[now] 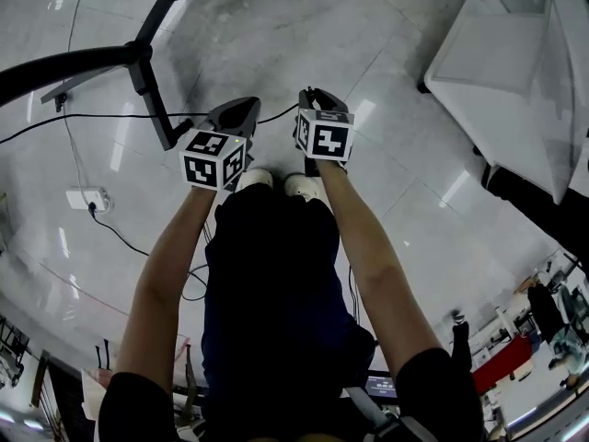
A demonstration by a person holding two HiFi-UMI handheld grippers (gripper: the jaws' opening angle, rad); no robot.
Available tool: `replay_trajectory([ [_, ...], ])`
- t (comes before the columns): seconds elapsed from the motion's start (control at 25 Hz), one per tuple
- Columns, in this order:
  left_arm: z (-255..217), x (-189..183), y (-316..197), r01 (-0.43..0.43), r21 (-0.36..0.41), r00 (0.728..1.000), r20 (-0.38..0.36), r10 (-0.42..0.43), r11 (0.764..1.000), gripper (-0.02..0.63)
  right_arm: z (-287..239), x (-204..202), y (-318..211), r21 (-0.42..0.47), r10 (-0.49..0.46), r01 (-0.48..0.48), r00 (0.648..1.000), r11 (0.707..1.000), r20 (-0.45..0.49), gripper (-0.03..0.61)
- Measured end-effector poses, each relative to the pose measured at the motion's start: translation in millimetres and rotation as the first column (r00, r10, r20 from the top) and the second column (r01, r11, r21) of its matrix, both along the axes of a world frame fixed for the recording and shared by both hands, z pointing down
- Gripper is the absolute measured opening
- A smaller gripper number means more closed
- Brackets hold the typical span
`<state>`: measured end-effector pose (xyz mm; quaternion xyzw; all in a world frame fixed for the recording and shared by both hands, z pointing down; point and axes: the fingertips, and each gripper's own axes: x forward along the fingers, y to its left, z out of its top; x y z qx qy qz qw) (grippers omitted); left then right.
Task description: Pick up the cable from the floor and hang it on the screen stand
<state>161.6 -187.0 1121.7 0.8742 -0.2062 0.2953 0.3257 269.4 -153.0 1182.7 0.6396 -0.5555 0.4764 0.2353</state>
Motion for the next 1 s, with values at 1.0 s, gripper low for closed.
replay_trajectory([
  [1.0, -220, -18, 5, 0.031, 0.027, 1.0, 0.002, -0.031, 0.999, 0.003, -236, -8, -1, 0.054, -0.068, 0.069, 0.997, 0.996, -0.023, 0.112],
])
